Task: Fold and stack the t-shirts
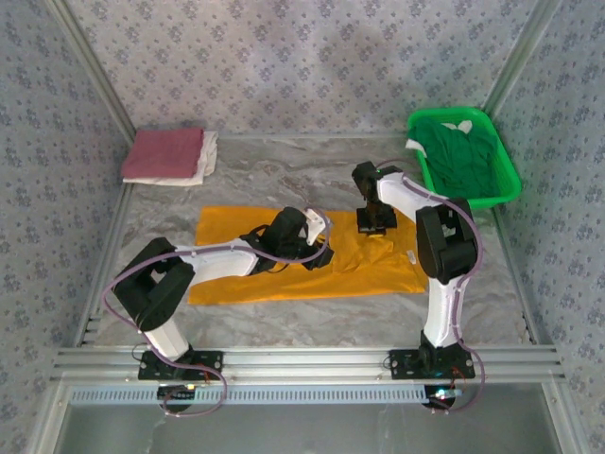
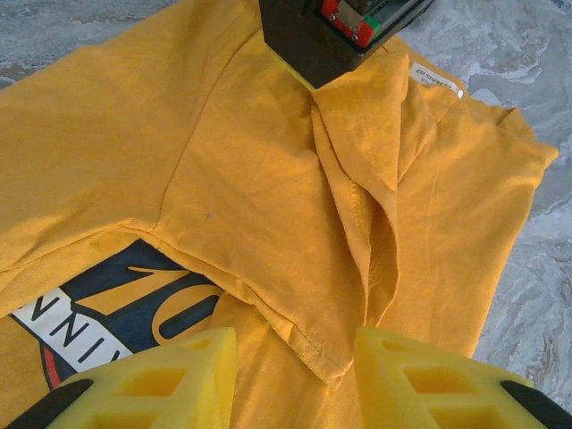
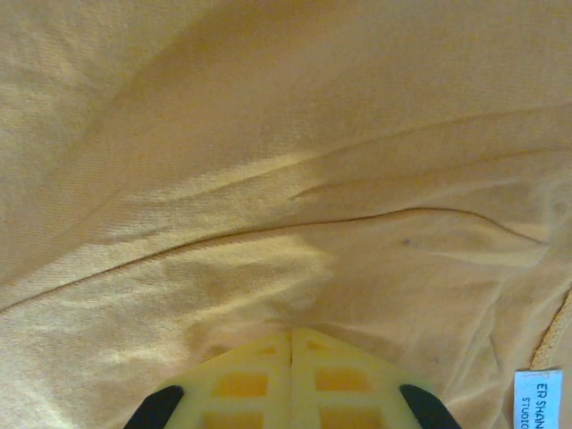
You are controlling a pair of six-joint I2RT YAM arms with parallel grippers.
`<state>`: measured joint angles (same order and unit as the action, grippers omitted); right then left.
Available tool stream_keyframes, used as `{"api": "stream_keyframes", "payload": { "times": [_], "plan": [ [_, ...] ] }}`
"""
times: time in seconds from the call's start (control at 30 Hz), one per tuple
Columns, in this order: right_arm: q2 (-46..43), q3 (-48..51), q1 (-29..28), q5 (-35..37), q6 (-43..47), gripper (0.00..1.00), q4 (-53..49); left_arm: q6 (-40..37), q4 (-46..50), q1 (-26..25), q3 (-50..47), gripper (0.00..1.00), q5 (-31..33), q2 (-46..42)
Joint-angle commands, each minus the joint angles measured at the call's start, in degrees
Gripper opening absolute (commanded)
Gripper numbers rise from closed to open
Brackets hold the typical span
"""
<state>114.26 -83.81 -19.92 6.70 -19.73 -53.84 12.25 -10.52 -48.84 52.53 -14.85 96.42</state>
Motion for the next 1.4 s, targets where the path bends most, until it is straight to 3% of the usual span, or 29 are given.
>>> {"api": "stream_keyframes", "payload": {
  "times": [0.0, 0.37, 0.9, 0.97, 1.17, 1.27, 1.37],
  "plan": [
    [-3.5, 0.3, -0.7, 1.6, -0.7, 0.00, -1.5, 0.6, -0.5, 0.5, -0.4, 0.38, 1.7, -1.9],
    [-17.0, 10.5, -1.5, 3.8, -3.3, 0.00, 1.9, 0.8, -0.8, 1.5, -1.4, 0.38, 4.3, -2.4],
    [-46.1, 37.2, -2.3, 2.7, -11.2, 0.00, 8.7, 0.8, -2.6, 3.7, -3.4, 0.38, 5.4, -2.7],
    [-47.5, 40.0, -1.8, 1.2, -12.2, 0.09, 9.4, 0.9, -2.4, 4.2, -3.4, 0.38, 5.0, -3.4],
    [-51.4, 44.4, -0.8, -1.5, -13.8, 0.13, 8.5, 1.3, -1.5, 6.2, -5.1, 0.38, 5.6, -7.8],
    [-52.9, 42.0, 0.1, 0.1, -12.8, 0.32, 8.1, 3.2, -0.9, 9.1, -6.9, 0.39, 5.3, -11.5],
    [-52.4, 38.5, 0.2, 1.6, -11.0, 0.34, 10.9, 6.2, 0.8, 14.0, -8.8, 0.38, 4.7, -15.9]
  ]
}}
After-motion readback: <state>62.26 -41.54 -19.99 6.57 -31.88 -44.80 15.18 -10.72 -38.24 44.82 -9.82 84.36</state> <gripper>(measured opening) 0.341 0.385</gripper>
